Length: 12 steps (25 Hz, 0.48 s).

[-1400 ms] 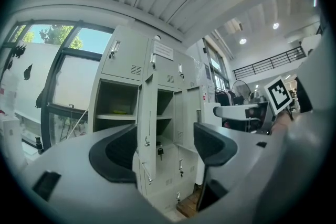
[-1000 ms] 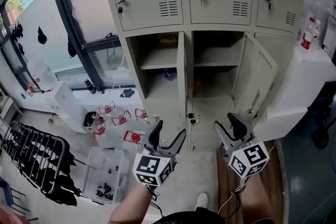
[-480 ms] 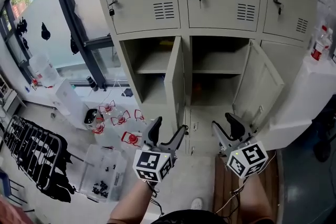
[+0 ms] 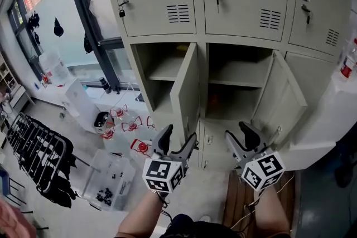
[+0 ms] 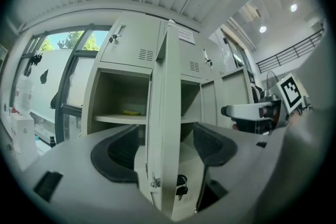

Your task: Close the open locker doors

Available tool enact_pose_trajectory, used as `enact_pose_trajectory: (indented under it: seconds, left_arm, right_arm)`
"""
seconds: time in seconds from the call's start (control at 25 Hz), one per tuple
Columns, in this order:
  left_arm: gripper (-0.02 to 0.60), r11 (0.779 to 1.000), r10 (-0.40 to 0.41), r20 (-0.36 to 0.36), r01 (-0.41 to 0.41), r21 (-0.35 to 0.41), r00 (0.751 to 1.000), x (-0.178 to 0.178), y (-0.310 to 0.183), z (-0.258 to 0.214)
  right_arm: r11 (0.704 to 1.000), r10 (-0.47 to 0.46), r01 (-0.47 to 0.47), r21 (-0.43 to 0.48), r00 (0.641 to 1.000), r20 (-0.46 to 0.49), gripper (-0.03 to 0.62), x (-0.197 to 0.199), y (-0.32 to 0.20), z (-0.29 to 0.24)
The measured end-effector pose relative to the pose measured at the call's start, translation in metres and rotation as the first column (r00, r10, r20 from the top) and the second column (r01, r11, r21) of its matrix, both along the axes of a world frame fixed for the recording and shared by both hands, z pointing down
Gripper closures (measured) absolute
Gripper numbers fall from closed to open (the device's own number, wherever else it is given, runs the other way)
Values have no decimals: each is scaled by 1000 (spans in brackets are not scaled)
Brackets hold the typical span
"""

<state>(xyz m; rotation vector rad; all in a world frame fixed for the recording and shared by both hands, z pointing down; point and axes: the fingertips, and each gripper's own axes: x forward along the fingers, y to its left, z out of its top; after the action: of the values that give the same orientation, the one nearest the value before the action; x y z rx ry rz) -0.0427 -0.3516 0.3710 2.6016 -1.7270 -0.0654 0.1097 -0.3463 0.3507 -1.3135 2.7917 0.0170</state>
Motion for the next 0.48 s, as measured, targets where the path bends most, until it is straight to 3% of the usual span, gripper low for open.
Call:
enact_pose_trajectory:
  seconds: [0.28,0.48]
  left_arm:
    - [265,1000,-8,15,8,-4,1000,-9,-9,-1]
    - [270,998,69,45,-69,-9,997,-9,-18,0]
  right_arm:
    - [1000,-19,19,3,1000,13,393,-13,-13,-4]
    - [1000,10,-10,9,999,37,393,-21,-25,-8]
